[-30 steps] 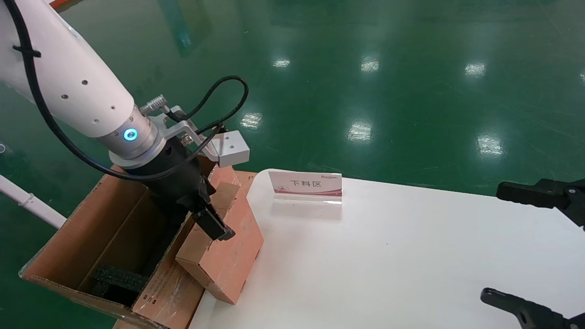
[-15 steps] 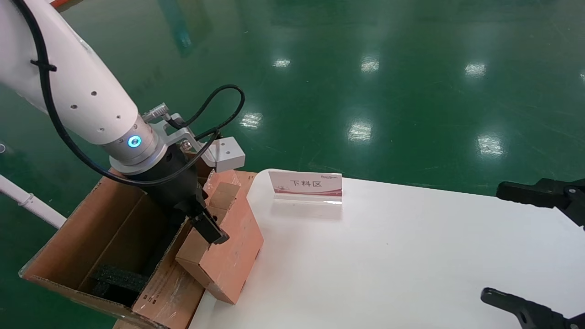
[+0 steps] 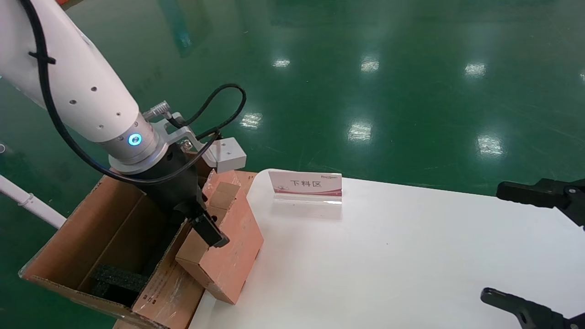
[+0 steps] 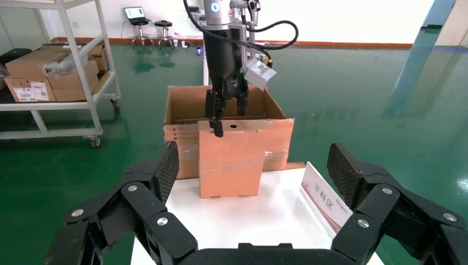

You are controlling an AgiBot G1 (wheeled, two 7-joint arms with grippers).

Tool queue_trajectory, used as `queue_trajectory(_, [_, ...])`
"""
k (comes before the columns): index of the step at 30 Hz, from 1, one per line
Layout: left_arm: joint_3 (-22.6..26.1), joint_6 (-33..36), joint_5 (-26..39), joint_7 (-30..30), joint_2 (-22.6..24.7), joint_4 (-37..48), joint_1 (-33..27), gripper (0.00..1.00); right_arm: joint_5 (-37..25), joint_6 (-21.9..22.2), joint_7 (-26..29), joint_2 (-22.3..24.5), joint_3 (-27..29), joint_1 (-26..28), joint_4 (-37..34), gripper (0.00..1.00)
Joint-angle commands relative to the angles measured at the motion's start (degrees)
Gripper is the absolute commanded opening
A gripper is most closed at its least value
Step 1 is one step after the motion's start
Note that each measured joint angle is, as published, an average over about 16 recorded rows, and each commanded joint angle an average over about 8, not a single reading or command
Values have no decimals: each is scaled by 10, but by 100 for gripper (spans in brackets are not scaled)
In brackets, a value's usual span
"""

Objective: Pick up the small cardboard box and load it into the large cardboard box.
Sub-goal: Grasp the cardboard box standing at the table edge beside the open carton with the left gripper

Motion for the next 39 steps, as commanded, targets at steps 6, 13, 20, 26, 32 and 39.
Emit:
queue_trajectory(6, [2,-4,-7,0,-3,3,-5,100,0,0,0,0,0,0,0,100])
queue_trajectory(13, [9,4,-2,-6,6,12,-10,100,0,0,0,0,0,0,0,100])
queue_trajectory(20, [27,13,0,-29,18,13,-24,100,0,0,0,0,-1,0,-1,100])
queue_trajectory(26, [40,13,-16,-34,21,16,-27,100,1,0,-1,0,-1,0,-1,100])
queue_trajectory(32, [53,15,-26,-40,27,22,-33,100,1,0,-1,0,-1,0,-1,100])
queue_trajectory(39, [65,12,-41,-42,29,29,-40,100,1,0,-1,0,-1,0,-1,100])
